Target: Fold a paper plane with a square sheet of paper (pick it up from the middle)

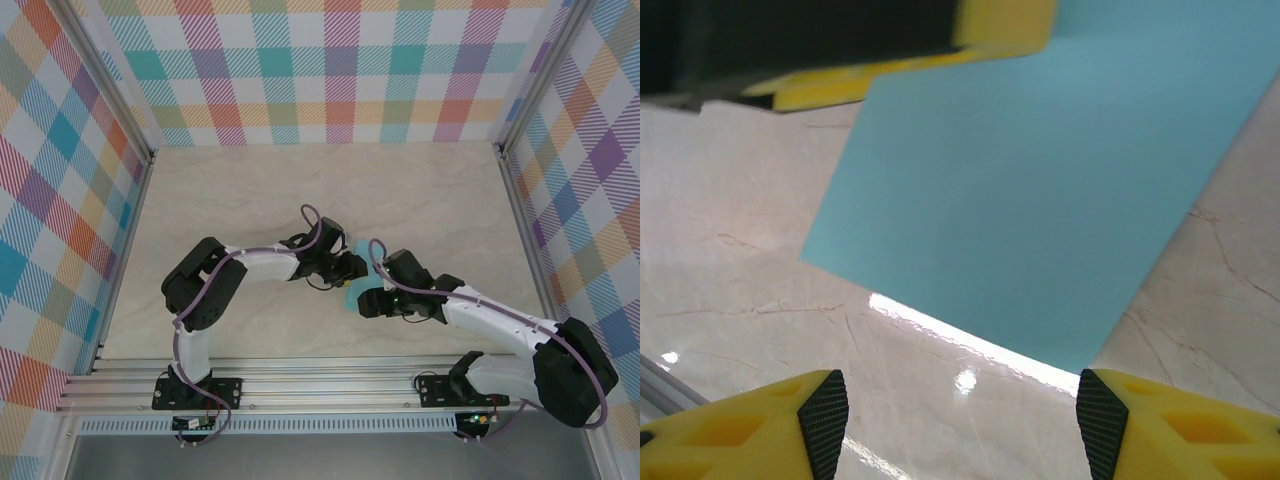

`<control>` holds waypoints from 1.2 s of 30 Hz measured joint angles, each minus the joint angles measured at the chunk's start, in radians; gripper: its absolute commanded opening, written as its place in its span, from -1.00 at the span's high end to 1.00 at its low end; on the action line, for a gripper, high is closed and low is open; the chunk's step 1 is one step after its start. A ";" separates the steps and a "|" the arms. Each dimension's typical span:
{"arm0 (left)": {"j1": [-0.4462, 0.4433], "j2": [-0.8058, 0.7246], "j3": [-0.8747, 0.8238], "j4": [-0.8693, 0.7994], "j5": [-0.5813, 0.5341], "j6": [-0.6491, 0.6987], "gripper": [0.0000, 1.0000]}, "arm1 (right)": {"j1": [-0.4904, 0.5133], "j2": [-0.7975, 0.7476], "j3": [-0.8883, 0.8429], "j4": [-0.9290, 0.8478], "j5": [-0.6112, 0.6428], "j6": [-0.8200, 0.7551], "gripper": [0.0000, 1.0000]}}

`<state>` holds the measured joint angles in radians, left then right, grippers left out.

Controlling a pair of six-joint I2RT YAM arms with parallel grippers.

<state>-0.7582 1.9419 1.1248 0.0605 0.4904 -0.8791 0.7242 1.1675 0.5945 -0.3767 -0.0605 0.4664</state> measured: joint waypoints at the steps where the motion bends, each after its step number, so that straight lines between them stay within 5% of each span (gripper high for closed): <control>1: 0.002 0.000 0.000 0.000 0.004 -0.003 0.32 | 0.024 0.002 0.008 0.000 0.029 -0.007 -0.29; 21: 0.008 0.000 0.000 0.021 0.023 -0.046 0.31 | 0.276 0.179 0.109 0.048 0.385 -0.137 -0.32; 36: 0.008 0.000 0.000 0.021 0.024 -0.048 0.30 | 0.299 0.204 0.129 0.045 0.502 -0.146 0.37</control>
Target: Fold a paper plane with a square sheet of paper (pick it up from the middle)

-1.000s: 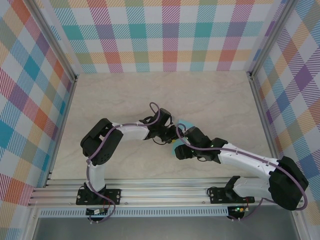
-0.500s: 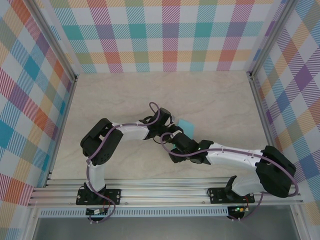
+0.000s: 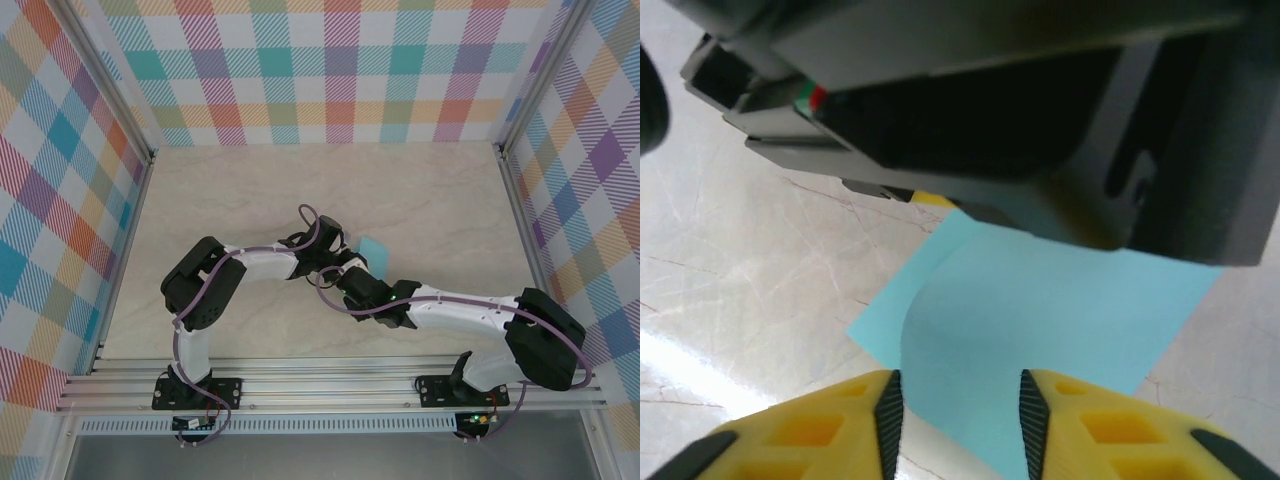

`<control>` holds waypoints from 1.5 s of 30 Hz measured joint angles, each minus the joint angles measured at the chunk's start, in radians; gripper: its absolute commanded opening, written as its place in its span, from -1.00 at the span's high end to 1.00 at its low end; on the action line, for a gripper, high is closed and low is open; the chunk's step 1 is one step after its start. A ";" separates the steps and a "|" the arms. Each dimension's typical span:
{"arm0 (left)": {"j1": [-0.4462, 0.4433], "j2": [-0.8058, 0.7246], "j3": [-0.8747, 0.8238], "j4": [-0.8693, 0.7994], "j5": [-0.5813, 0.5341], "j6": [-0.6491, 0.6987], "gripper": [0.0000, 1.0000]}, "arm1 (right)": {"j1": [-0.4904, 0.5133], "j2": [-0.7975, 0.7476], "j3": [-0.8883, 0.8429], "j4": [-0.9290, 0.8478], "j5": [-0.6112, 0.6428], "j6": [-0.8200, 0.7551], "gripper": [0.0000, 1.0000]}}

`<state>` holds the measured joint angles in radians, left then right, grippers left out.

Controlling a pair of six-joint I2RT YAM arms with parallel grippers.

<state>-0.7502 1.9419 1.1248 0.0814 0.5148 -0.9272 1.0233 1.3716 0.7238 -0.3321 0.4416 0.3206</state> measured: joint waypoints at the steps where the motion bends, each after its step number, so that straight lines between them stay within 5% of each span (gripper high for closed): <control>1: 0.000 0.000 0.000 0.000 0.000 0.000 0.30 | 0.000 -0.006 0.000 -0.001 0.004 0.002 0.43; 13: 0.000 0.000 0.000 -0.008 -0.003 0.003 0.30 | 0.000 -0.035 0.000 -0.031 0.029 0.029 0.94; 20: 0.000 0.000 0.000 -0.032 -0.011 0.009 0.24 | -0.017 -0.028 0.019 -0.047 0.002 0.038 1.00; 30: 0.002 -0.105 -0.010 -0.121 -0.158 0.042 -0.01 | -0.166 -0.031 0.014 -0.006 -0.256 0.037 0.99; 45: 0.003 -0.186 -0.115 -0.135 -0.263 0.060 0.12 | -0.429 0.025 -0.010 0.024 -0.583 0.029 0.94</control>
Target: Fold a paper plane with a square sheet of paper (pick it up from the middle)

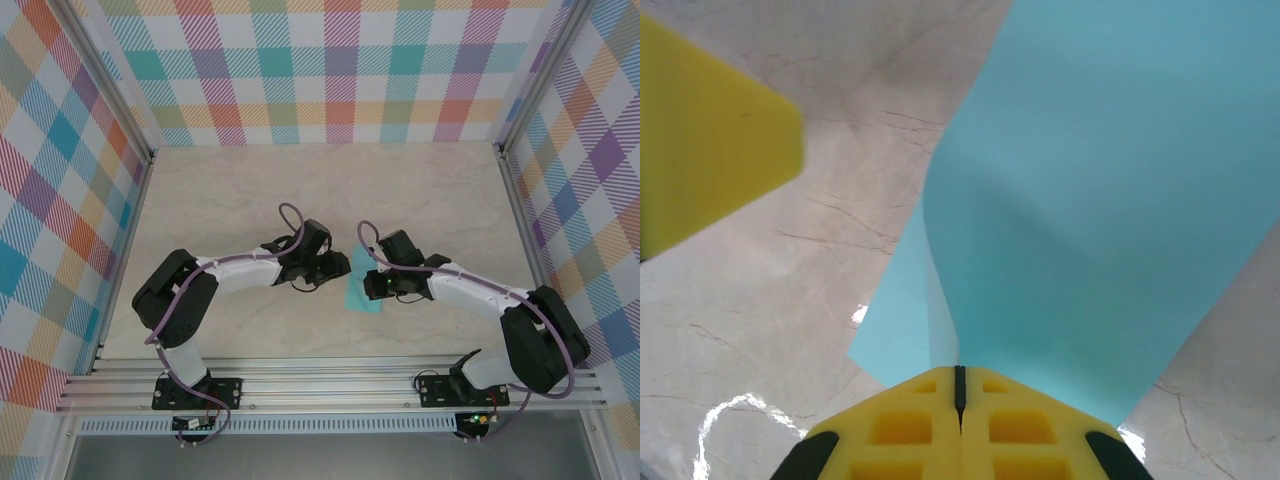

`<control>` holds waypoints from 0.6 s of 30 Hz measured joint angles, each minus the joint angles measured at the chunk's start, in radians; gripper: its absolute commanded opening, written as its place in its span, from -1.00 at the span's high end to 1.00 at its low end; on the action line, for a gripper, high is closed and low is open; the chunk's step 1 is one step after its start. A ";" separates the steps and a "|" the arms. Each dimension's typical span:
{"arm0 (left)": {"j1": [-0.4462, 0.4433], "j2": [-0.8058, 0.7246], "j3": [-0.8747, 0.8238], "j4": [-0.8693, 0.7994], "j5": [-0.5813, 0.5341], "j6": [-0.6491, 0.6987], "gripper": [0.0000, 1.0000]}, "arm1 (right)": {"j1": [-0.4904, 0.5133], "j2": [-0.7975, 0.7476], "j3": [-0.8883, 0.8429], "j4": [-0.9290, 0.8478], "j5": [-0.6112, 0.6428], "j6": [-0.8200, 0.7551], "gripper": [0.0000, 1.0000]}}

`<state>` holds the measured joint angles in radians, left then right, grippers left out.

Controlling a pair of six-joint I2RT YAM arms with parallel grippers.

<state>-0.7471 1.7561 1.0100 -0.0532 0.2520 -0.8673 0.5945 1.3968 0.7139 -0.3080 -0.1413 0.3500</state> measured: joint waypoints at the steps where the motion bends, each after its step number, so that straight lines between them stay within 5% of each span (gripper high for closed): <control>1: 0.000 -0.001 -0.003 0.001 0.000 0.001 0.13 | -0.010 0.014 0.000 0.000 -0.010 0.000 0.94; 18: -0.026 -0.007 -0.007 0.006 0.039 0.043 0.20 | -0.091 0.129 0.075 -0.034 -0.061 -0.062 0.87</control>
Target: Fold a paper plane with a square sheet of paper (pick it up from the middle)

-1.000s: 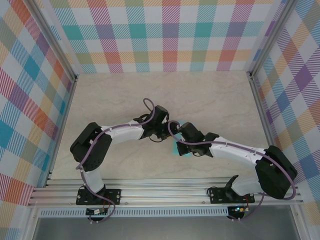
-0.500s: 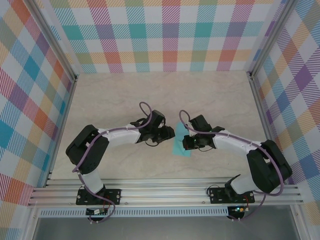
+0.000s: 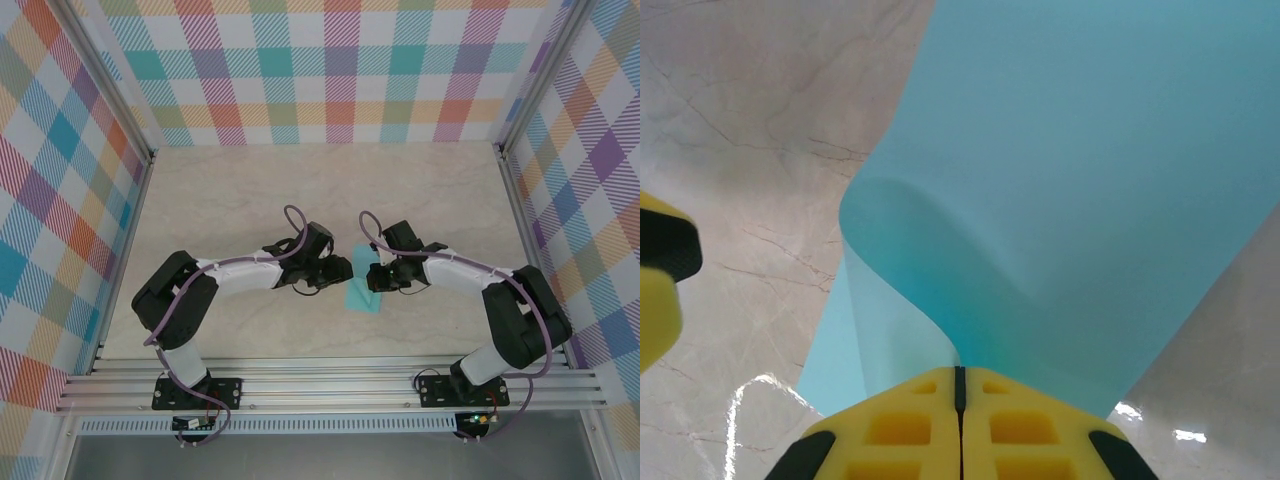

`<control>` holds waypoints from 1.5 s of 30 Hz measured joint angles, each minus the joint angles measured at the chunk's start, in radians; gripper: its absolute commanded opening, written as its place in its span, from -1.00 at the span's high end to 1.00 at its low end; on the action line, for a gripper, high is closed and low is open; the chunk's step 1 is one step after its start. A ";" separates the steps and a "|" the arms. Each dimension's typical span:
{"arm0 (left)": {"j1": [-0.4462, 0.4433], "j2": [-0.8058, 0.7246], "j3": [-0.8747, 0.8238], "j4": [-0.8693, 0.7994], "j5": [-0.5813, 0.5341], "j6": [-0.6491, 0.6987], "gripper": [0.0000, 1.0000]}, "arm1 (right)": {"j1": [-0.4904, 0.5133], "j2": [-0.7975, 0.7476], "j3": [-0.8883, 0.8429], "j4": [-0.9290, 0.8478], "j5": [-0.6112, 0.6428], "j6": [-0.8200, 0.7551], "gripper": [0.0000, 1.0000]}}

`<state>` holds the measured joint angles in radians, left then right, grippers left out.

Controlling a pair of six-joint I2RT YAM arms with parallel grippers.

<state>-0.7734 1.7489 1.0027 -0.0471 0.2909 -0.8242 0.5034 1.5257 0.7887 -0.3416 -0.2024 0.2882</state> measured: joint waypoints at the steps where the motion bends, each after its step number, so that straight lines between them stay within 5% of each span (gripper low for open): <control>1: -0.001 0.000 0.000 0.000 0.000 0.002 0.20 | 0.000 0.004 0.003 -0.004 0.000 -0.006 0.86; 45: -0.037 0.043 0.030 0.005 0.018 0.006 0.28 | -0.014 0.056 0.083 -0.139 0.090 -0.035 0.79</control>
<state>-0.8104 1.7924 1.0328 -0.0425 0.3092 -0.8185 0.4892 1.5814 0.8719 -0.4808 -0.1120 0.2531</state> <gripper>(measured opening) 0.361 0.106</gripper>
